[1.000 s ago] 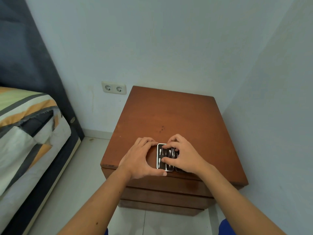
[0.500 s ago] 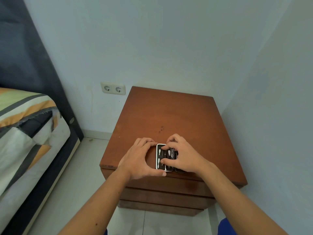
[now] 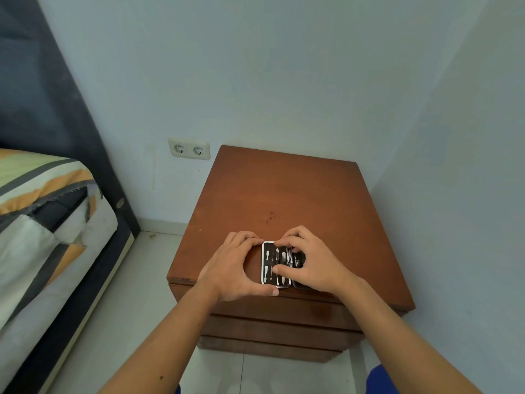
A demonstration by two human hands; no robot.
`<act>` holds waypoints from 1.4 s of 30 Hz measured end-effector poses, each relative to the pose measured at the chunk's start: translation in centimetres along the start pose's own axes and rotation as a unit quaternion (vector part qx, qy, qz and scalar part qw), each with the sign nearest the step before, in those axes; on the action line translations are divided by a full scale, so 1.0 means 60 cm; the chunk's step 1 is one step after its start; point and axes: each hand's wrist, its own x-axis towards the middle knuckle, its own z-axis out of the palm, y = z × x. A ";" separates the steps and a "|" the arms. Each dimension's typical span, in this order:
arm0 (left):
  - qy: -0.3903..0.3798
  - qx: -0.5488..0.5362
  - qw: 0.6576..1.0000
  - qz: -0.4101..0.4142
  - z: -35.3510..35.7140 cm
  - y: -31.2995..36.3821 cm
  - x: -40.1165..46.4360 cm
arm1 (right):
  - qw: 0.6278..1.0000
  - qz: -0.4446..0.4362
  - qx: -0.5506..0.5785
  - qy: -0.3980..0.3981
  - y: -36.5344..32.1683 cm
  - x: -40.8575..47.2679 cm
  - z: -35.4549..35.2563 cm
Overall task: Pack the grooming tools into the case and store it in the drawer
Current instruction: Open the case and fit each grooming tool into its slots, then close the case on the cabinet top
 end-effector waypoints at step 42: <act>-0.025 -0.001 0.999 -0.037 -0.003 0.008 -0.009 | 0.915 0.290 0.278 0.018 0.046 0.005 -0.136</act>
